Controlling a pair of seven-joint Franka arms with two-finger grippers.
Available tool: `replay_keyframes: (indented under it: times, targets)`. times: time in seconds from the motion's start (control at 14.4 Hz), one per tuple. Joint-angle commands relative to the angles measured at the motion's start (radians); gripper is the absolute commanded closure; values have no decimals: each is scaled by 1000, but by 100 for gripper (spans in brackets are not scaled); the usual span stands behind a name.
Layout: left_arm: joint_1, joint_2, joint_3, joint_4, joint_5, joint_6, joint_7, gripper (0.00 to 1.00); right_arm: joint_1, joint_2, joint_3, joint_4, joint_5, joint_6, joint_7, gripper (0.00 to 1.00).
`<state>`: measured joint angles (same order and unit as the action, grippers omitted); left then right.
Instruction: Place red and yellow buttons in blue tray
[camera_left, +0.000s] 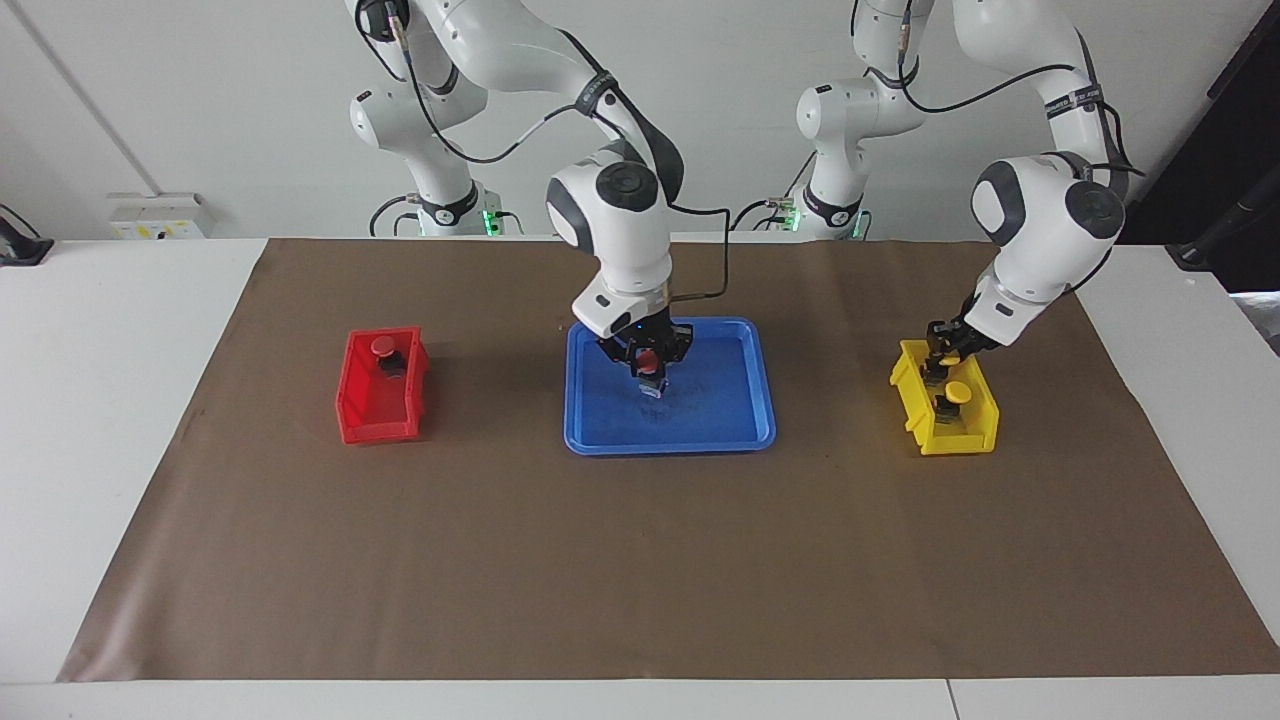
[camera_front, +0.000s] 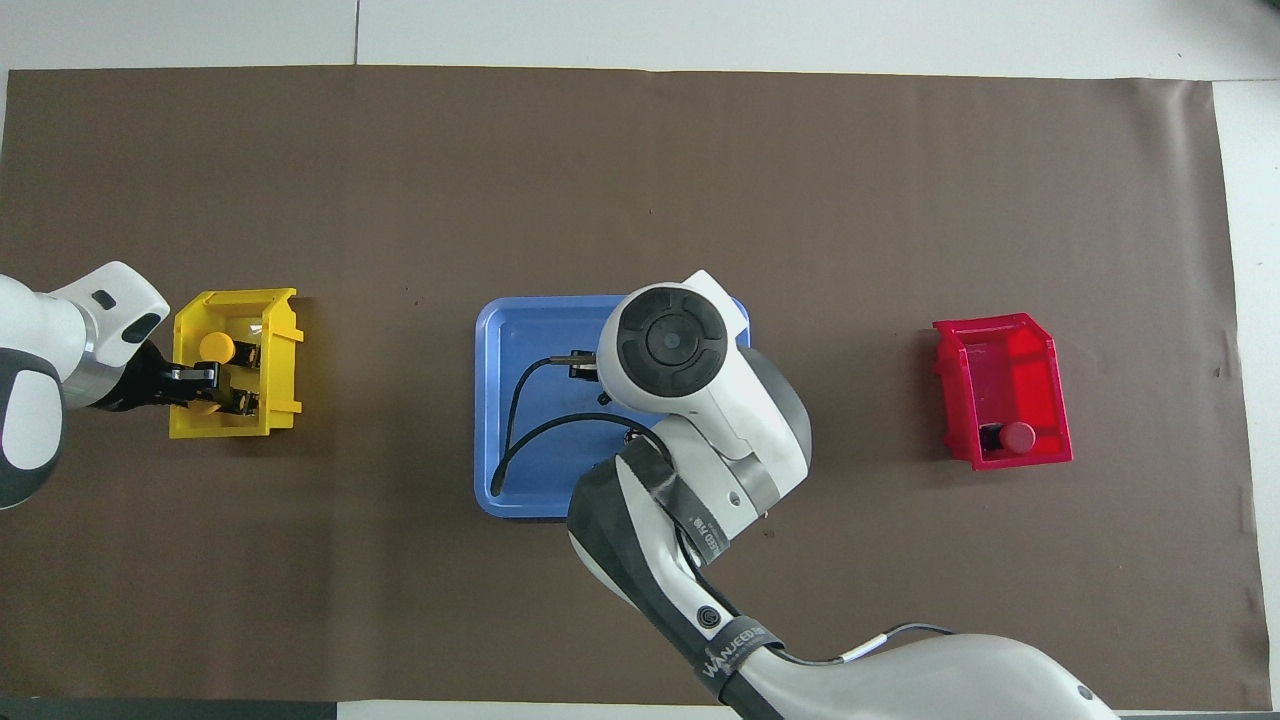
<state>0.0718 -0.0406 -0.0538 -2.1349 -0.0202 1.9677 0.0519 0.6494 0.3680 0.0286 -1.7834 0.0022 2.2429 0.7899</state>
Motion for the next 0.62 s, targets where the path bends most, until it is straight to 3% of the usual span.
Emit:
replay_keyframes:
  times: [0.0,0.14,0.28,0.55]
  targets:
    - [-17,-82,-20,142,16,-252,-47,74,1,26,-4,21,-25,17,32,73]
    - [-18,-94,-21,214,17,-351,-50,74,13,31,-4,13,-31,15,32,71]
    - [-39,-108,-31,184,16,-323,-69,74,10,32,-6,10,-37,15,31,71]
    - [-220,-88,-40,164,5,-235,-280,74,4,32,-6,15,-91,7,26,69]
